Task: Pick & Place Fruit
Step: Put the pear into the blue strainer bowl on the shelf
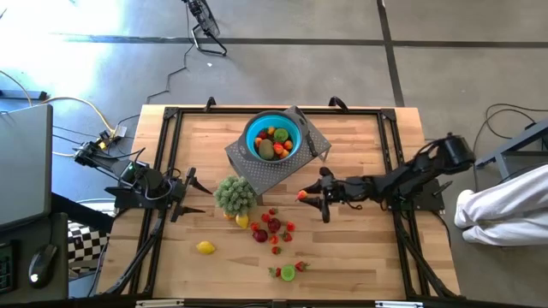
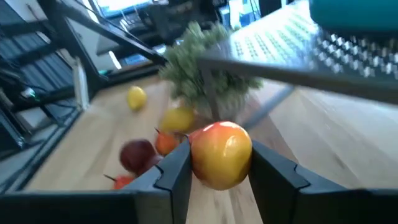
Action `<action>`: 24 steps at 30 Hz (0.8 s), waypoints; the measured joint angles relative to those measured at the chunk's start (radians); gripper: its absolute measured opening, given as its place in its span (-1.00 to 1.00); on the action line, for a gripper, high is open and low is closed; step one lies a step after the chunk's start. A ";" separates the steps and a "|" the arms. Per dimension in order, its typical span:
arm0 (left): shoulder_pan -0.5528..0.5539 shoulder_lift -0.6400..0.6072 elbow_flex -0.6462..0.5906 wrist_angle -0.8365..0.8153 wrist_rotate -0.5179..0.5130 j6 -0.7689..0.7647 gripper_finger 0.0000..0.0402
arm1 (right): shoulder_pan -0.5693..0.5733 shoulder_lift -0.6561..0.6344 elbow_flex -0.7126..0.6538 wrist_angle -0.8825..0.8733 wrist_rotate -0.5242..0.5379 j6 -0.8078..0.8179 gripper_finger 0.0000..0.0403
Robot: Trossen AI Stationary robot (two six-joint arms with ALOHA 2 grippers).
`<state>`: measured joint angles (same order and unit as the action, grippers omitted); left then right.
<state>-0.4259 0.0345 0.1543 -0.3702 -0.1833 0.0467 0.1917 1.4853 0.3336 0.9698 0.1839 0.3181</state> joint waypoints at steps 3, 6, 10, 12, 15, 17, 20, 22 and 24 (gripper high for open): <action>0.000 0.000 0.000 -0.003 0.000 0.000 0.47 | 0.000 -0.053 0.034 -0.055 -0.002 -0.006 -0.34; 0.000 0.000 0.000 -0.008 0.000 0.000 0.47 | 0.001 -0.090 0.087 -0.149 0.000 -0.029 -0.34; 0.000 0.000 0.000 -0.014 0.000 0.000 0.47 | 0.005 -0.125 0.178 -0.311 0.024 -0.059 -0.34; 0.000 0.000 0.000 -0.022 0.000 -0.001 0.47 | 0.005 -0.128 0.228 -0.400 0.053 -0.064 -0.34; 0.000 0.000 0.000 -0.030 0.000 -0.002 0.47 | 0.005 -0.126 0.306 -0.516 0.076 -0.090 -0.34; 0.000 0.000 0.000 -0.031 0.000 -0.002 0.47 | 0.005 -0.126 0.365 -0.586 0.091 -0.104 -0.34; 0.000 0.000 0.000 -0.031 0.000 -0.002 0.47 | 0.004 -0.126 0.439 -0.682 0.146 -0.126 -0.34; 0.000 0.000 0.000 -0.031 0.000 -0.002 0.47 | 0.001 -0.126 0.485 -0.709 0.160 -0.159 -0.34; 0.000 0.000 0.000 -0.031 0.000 -0.002 0.47 | -0.011 -0.126 0.537 -0.733 0.160 -0.183 -0.34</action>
<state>-0.4258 0.0346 0.1543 -0.4010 -0.1833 0.0444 0.1811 1.3590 0.8702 0.2367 0.3443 0.1349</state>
